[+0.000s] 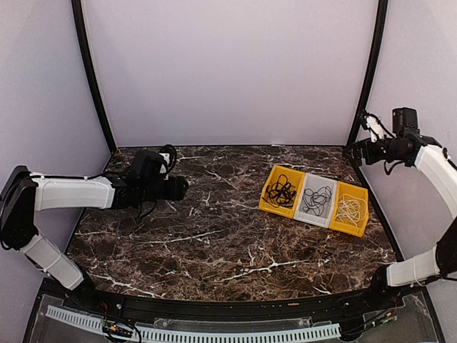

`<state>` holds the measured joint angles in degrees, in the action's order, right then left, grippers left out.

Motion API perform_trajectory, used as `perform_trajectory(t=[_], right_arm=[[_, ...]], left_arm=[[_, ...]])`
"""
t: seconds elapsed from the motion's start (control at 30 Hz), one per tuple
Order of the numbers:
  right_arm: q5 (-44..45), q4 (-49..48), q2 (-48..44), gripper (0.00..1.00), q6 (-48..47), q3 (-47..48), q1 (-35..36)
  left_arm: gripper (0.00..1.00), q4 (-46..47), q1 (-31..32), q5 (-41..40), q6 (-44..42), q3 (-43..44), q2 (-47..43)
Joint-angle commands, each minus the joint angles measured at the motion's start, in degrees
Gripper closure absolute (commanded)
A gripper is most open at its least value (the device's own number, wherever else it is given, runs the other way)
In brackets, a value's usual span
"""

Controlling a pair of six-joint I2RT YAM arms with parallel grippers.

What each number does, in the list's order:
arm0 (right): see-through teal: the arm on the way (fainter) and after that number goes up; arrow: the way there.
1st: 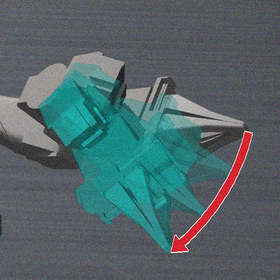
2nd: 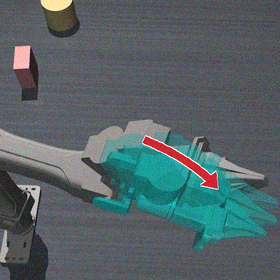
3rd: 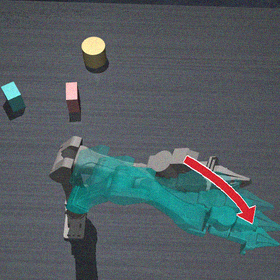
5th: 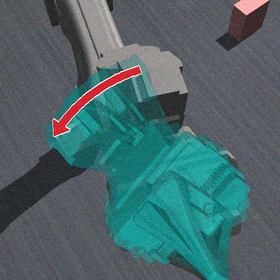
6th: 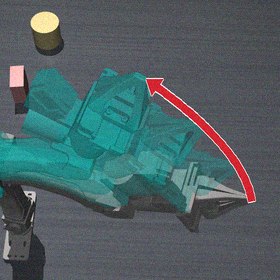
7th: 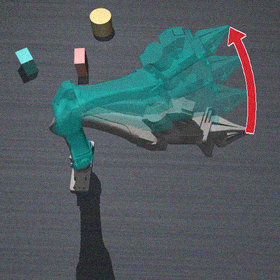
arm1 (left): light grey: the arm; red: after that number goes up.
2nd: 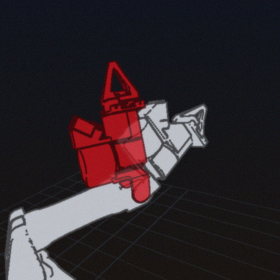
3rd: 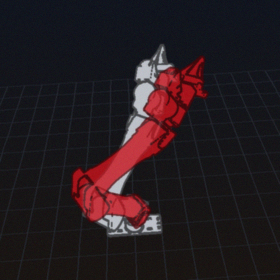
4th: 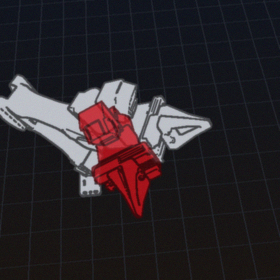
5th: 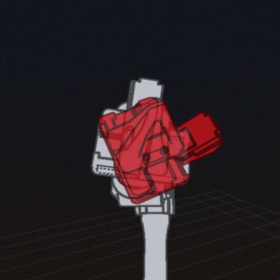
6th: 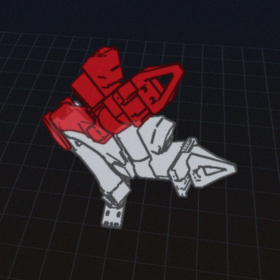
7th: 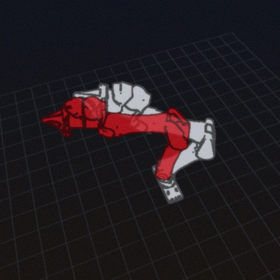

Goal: Untangle the cables

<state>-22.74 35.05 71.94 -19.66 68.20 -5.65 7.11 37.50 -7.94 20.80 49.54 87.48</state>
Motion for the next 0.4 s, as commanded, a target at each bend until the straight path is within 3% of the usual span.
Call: perform_trajectory(t=[0.0, 0.2, 0.37], right_arm=[[-6.9, -18.9, -2.8, 0.01, 14.3, -6.0, 0.3], [-11.6, -19.0, -2.9, 0.01, 14.3, -4.6, 0.4], [-12.3, -20.2, -3.5, 0.01, 13.2, -5.1, 0.8]], left_arm=[[0.28, -7.9, -1.7, -13.6, -2.7, 3.4, -7.1], [0.04, -19.0, -1.8, -25.3, -7.3, 12.3, -11.0], [0.01, -17.6, -3.1, -23.1, -9.9, 11.8, -13.6]])
